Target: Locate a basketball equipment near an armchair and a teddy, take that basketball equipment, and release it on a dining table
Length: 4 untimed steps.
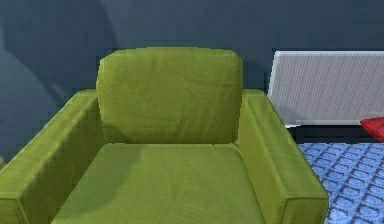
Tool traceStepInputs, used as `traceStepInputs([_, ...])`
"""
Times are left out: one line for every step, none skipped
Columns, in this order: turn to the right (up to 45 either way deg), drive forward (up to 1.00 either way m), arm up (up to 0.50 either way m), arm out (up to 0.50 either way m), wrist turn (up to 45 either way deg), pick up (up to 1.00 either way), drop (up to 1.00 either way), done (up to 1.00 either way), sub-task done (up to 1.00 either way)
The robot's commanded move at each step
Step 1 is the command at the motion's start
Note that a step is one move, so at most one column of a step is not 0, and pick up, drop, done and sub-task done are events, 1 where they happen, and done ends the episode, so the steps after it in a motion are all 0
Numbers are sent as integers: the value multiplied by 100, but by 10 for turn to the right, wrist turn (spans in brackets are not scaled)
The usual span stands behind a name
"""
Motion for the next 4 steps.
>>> traceStepInputs([0, 0, 10, 0, 0, 0, 0, 0, 0])
traceStepInputs([0, 0, 16, 0, 0, 0, 0, 0, 0])
traceStepInputs([0, 0, 0, 0, -450, 0, 0, 0, 0])
traceStepInputs([0, 0, 0, 0, -330, 0, 0, 0, 0])
